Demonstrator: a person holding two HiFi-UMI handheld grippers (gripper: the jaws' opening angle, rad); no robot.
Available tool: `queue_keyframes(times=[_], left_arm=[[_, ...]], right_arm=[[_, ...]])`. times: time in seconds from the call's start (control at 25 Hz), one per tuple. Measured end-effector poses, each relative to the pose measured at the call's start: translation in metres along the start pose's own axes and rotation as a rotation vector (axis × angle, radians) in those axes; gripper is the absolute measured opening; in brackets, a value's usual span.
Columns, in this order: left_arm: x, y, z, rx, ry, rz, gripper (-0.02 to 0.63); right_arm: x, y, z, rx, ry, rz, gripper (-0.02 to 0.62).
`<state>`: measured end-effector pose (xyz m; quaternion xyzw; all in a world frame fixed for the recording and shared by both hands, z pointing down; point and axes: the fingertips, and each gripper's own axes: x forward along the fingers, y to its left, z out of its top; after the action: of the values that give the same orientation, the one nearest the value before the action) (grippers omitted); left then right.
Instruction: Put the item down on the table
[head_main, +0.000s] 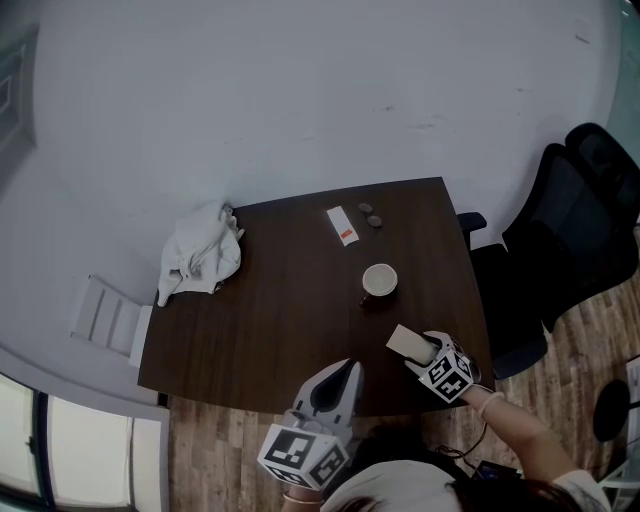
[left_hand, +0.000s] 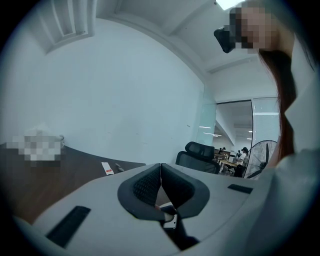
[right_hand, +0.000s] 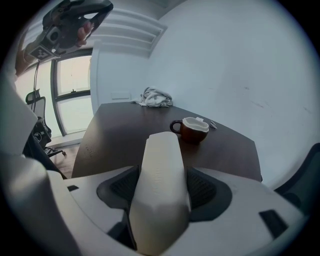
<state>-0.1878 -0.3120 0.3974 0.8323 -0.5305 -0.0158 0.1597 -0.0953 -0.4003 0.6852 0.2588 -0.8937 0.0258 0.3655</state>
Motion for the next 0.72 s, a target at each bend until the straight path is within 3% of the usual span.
queue_keyframes(times=[0.72], left_arm=[[0.011, 0.004, -0.007, -0.010, 0.027, -0.005, 0.018]], right_arm=[[0.023, -0.010, -0.015, 0.029, 0.055, 0.026, 0.299]])
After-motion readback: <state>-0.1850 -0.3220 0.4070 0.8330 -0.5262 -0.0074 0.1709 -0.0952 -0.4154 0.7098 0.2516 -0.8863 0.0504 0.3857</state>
